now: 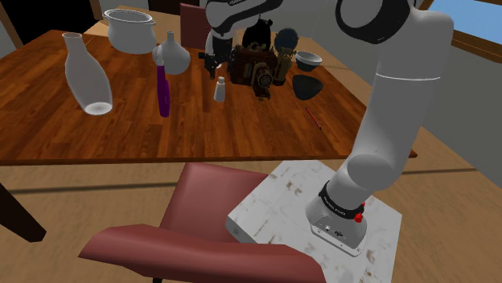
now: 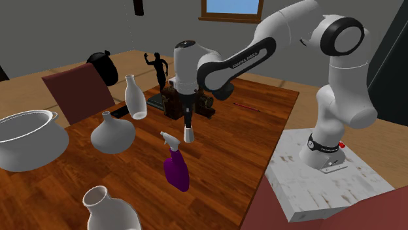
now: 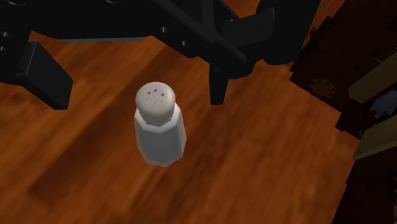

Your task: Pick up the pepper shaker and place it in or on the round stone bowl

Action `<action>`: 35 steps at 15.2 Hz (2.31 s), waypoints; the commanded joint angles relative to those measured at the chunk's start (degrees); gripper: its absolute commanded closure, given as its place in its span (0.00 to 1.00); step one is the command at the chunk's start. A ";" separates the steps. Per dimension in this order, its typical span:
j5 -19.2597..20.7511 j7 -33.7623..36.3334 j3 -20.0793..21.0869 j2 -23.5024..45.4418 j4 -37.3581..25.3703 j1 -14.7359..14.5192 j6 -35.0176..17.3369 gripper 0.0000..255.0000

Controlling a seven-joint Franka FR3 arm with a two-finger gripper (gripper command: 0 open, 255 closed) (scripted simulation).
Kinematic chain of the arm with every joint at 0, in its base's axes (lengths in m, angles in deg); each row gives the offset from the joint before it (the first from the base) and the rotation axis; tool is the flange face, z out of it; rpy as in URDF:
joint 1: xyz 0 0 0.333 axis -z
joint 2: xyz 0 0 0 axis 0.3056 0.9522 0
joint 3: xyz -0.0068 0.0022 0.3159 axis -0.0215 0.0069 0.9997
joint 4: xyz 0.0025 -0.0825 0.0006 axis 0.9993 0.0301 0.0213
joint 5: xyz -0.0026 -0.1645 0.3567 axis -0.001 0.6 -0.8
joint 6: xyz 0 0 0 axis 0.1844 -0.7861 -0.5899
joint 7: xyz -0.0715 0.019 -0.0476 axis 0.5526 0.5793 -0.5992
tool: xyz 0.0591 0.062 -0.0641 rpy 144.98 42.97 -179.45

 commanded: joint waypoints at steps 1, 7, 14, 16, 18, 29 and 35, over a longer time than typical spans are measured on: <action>0.02 -0.25 -0.10 2.31 -1.44 0.20 -0.76 0.00; 0.11 -0.18 -0.20 4.23 0.46 0.44 -4.60 0.00; 0.12 -0.18 -0.21 4.43 0.62 0.46 -4.96 0.00; 0.12 -0.18 -0.21 4.43 0.62 0.46 -4.96 1.00; 0.12 -0.18 -0.21 4.43 0.62 0.46 -4.96 1.00; 0.02 -0.42 -0.19 3.15 -0.66 0.44 -2.41 1.00; -0.11 -0.79 -0.16 1.56 -3.06 0.42 1.56 1.00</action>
